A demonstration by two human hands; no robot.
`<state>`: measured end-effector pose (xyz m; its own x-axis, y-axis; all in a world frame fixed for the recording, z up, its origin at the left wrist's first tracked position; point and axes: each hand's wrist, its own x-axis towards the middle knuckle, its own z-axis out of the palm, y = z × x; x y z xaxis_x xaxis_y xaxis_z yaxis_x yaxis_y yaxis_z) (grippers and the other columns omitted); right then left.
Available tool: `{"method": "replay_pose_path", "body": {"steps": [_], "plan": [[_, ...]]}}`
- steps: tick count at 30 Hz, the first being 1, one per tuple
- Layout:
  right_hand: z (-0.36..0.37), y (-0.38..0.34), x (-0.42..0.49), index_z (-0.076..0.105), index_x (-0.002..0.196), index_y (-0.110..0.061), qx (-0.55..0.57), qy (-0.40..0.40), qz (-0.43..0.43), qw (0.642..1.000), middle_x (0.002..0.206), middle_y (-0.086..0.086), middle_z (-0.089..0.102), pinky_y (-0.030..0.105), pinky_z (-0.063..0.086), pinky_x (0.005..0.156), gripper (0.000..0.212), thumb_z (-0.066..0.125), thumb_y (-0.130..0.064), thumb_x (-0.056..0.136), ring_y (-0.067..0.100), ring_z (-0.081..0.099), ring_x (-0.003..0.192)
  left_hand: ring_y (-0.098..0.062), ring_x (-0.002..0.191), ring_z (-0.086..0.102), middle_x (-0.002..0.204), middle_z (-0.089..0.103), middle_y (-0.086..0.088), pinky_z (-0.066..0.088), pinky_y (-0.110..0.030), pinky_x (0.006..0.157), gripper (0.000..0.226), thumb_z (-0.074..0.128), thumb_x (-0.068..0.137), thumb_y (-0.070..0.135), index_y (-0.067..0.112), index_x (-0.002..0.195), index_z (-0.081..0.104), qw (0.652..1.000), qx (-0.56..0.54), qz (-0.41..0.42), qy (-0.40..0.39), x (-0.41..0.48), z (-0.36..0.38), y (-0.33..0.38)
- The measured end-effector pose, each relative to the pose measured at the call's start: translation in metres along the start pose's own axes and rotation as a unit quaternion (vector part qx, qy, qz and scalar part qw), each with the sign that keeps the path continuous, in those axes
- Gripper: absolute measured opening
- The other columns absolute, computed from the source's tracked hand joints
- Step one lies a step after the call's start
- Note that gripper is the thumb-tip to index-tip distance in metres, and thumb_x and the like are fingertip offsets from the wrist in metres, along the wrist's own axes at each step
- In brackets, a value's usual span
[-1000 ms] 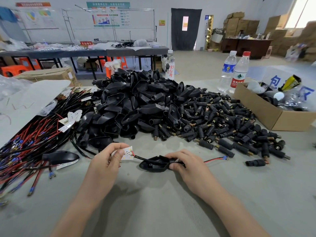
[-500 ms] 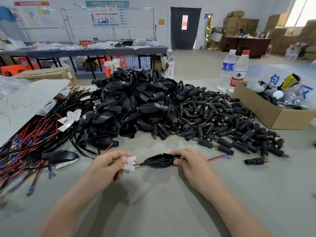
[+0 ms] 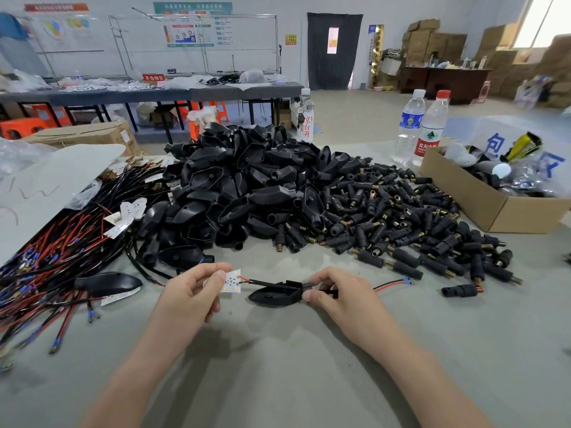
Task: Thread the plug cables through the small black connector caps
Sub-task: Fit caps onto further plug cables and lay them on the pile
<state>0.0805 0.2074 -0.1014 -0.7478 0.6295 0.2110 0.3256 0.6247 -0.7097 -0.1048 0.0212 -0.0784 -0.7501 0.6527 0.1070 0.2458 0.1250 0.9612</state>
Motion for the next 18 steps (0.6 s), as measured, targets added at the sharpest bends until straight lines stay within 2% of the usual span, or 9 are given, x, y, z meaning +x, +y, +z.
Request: {"method": "replay_pose_path", "body": {"steps": [3, 5, 8, 11, 15, 18], "plan": [[0.000, 0.001, 0.000, 0.060, 0.083, -0.041, -0.006, -0.003, 0.013, 1.000, 0.083, -0.018, 0.062, 0.011, 0.039, 0.065, 0.020, 0.073, -0.056, 0.080, -0.008, 0.053, 0.086, -0.010, 0.051, 0.047, 0.055, 0.055, 0.001, 0.042, -0.025, 0.053, 0.026, 0.057, 0.100, 0.024, 0.042, 0.093, 0.073, 1.000, 0.010, 0.005, -0.003, 0.000, 0.000, -0.001], [0.001, 0.001, -0.001, 0.058, 0.081, -0.042, -0.022, -0.020, 0.000, 1.000, 0.085, -0.018, 0.061, 0.012, 0.038, 0.067, 0.021, 0.072, -0.058, 0.079, -0.009, 0.051, 0.089, -0.011, 0.051, 0.045, 0.054, 0.055, 0.001, 0.041, -0.028, 0.054, 0.026, 0.057, 0.100, 0.024, 0.043, 0.091, 0.073, 1.000, 0.019, 0.003, -0.001, 0.000, 0.000, -0.002], [0.002, 0.000, -0.001, 0.059, 0.087, -0.043, -0.048, -0.044, -0.014, 0.998, 0.089, -0.019, 0.060, 0.013, 0.037, 0.071, 0.021, 0.069, -0.061, 0.079, -0.008, 0.050, 0.092, -0.009, 0.049, 0.045, 0.053, 0.054, 0.003, 0.040, -0.030, 0.056, 0.026, 0.057, 0.099, 0.025, 0.044, 0.091, 0.072, 0.999, 0.048, 0.014, 0.009, -0.001, 0.001, -0.002], [0.000, 0.000, -0.002, 0.063, 0.095, -0.043, -0.056, -0.045, -0.022, 0.997, 0.092, -0.020, 0.060, 0.012, 0.038, 0.073, 0.021, 0.069, -0.059, 0.082, -0.007, 0.052, 0.093, -0.006, 0.043, 0.037, 0.052, 0.048, 0.005, 0.032, -0.019, 0.046, 0.022, 0.057, 0.097, 0.028, 0.046, 0.094, 0.069, 0.993, 0.103, 0.048, 0.026, -0.004, 0.003, -0.002], [-0.003, -0.001, -0.004, 0.067, 0.102, -0.040, -0.068, -0.045, -0.043, 0.996, 0.095, -0.020, 0.061, 0.009, 0.036, 0.078, 0.020, 0.068, -0.053, 0.086, -0.004, 0.051, 0.095, -0.008, 0.045, 0.031, 0.052, 0.047, 0.006, 0.026, -0.018, 0.043, 0.020, 0.058, 0.097, 0.027, 0.043, 0.094, 0.068, 0.988, 0.133, 0.073, 0.031, -0.008, 0.007, 0.000], [-0.003, -0.004, -0.005, 0.066, 0.107, -0.040, -0.102, -0.038, -0.064, 0.992, 0.095, -0.023, 0.057, 0.017, 0.033, 0.088, 0.025, 0.062, -0.058, 0.089, -0.001, 0.046, 0.097, -0.006, 0.043, 0.033, 0.051, 0.050, 0.012, 0.028, -0.013, 0.043, 0.017, 0.059, 0.096, 0.025, 0.039, 0.094, 0.069, 0.986, 0.137, 0.088, 0.036, -0.011, 0.009, 0.001]]}}
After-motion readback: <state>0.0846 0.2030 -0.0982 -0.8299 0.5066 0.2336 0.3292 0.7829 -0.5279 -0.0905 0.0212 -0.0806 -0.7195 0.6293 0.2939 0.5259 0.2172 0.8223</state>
